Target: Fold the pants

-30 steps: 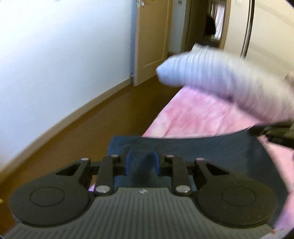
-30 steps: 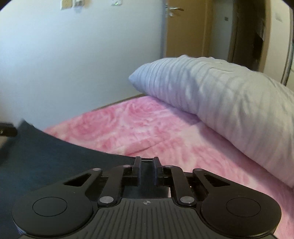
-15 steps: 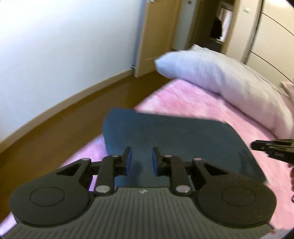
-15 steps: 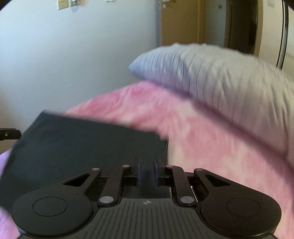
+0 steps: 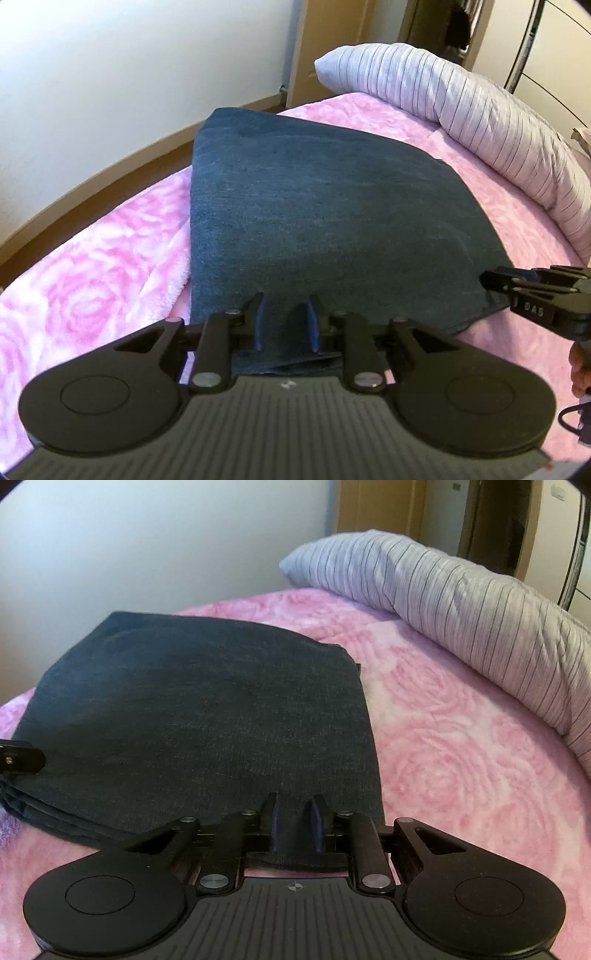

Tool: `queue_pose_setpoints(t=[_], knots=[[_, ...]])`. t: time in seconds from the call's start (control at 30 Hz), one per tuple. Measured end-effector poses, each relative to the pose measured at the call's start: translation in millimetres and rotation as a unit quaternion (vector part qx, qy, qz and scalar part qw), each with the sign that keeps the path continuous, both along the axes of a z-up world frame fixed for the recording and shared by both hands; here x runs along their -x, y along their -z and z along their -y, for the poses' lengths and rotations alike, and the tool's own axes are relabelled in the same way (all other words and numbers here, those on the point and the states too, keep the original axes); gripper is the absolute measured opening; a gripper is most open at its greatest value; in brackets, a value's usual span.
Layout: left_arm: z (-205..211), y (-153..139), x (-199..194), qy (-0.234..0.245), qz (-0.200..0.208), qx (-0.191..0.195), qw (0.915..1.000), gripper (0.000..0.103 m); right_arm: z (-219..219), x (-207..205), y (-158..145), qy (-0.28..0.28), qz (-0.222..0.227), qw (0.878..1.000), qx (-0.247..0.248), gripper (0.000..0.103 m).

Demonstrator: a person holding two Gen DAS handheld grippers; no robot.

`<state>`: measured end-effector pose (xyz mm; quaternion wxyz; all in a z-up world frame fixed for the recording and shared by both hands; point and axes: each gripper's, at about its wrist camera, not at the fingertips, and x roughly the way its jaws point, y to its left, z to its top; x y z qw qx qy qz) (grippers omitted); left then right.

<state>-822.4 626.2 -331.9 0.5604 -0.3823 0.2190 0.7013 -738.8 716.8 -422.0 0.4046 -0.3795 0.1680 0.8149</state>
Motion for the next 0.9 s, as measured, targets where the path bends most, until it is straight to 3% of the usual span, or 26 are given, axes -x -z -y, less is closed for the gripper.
queue_pose_setpoints(t=[0.07, 0.1, 0.17, 0.2, 0.33, 0.5, 0.6, 0.73, 0.9], knots=[[8.8, -15.2, -6.0, -0.003, 0.001, 0.003, 1.0, 0.022, 2.4, -1.7, -14.6, 0.013, 0.004, 1.0, 0.017, 0.024], [11.1, -23.3, -11.7, -0.003, -0.004, 0.001, 1.0, 0.027, 8.2, -8.4, -25.5, 0.022, -0.019, 0.999, 0.021, 0.03], [25.6, -44.1, -24.5, -0.007, -0.018, -0.003, 0.9998, 0.034, 23.4, -22.9, -46.0, 0.032, -0.065, 0.997, 0.03, 0.068], [33.8, -54.9, -31.1, -0.01, -0.025, -0.004, 0.9996, 0.039, 31.3, -29.6, -56.6, 0.035, -0.08, 0.995, 0.039, 0.074], [79.5, -101.5, -55.5, -0.027, -0.03, -0.007, 0.9992, 0.058, 74.4, -60.1, -105.3, 0.045, -0.134, 0.988, 0.062, 0.076], [148.8, -153.4, -85.2, -0.037, -0.029, -0.014, 0.9988, 0.066, 135.7, -97.0, -162.4, 0.043, -0.154, 0.984, 0.074, 0.076], [187.8, -179.3, -108.1, -0.039, -0.04, -0.02, 0.9982, 0.068, 172.1, -114.9, -194.1, 0.028, -0.158, 0.984, 0.083, 0.076], [236.8, -213.1, -146.4, -0.033, -0.048, -0.032, 0.9978, 0.082, 221.9, -143.0, -234.0, 0.019, -0.15, 0.986, 0.074, 0.076], [283.9, -249.6, -182.6, -0.039, -0.044, -0.042, 0.9974, 0.09, 276.0, -177.3, -274.6, -0.013, -0.127, 0.99, 0.052, 0.076]])
